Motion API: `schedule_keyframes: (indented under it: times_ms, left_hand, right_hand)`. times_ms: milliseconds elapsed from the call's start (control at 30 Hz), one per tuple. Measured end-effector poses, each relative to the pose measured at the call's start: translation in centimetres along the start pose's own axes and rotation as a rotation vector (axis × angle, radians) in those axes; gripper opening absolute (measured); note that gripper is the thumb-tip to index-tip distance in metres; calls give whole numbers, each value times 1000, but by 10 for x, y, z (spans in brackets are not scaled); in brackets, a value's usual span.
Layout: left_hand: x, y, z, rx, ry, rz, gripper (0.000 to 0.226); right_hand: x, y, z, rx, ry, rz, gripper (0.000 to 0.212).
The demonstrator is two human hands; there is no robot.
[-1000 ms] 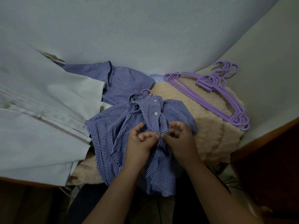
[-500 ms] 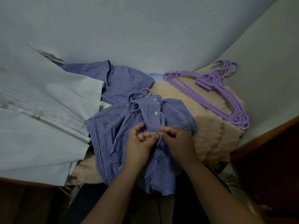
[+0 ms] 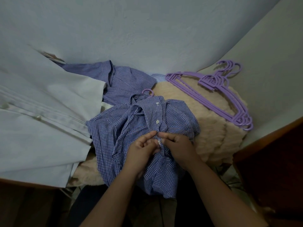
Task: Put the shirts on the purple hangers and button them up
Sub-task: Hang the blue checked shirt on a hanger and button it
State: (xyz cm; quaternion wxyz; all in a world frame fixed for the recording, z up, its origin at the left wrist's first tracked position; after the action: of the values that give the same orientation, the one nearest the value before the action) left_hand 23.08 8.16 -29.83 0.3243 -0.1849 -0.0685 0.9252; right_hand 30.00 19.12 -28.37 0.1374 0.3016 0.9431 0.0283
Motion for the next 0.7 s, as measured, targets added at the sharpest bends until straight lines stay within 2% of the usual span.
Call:
schedule_keyframes:
  times_ms: [167,333,400,467,533,600,700]
  left_hand:
    - [-1,13,10,171,-38,44,35]
    - [16,9,54,197,-146,99,23]
    - [30,8,75,207,-202,132,22]
    - [48,12,99,372,-301,193,30]
    - [71,12,115,650,-377,205,51]
    - [94,10,111,856,-316,146,67]
    - [112,14,85,942,-143,-9,49]
  right_hand:
    - [-2,-5,22,-26,-104,-62,37]
    - [18,22,-24,14,38,133,25]
    - [34,28,-43,-18,62,153,25]
    - [53,28,-57,-77,80,142,28]
    - [75,27,-65,-233,110,130,38]
    - [92,20,-64,-327,92,49,50]
    - [101,10,-49,-332,25,-102,48]
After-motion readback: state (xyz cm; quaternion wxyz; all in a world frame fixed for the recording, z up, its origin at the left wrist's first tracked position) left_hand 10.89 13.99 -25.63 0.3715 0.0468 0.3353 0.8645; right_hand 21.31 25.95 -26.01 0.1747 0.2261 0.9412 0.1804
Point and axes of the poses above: each hand's wrist, its own x-axis towards the middle knuckle, its own y-axis out of the back of the hand, z = x × y, the point moved 10 cm from there along x, towards the middle knuckle, and after that the axes turned 1 degree about -y, right-handed, at the moved point
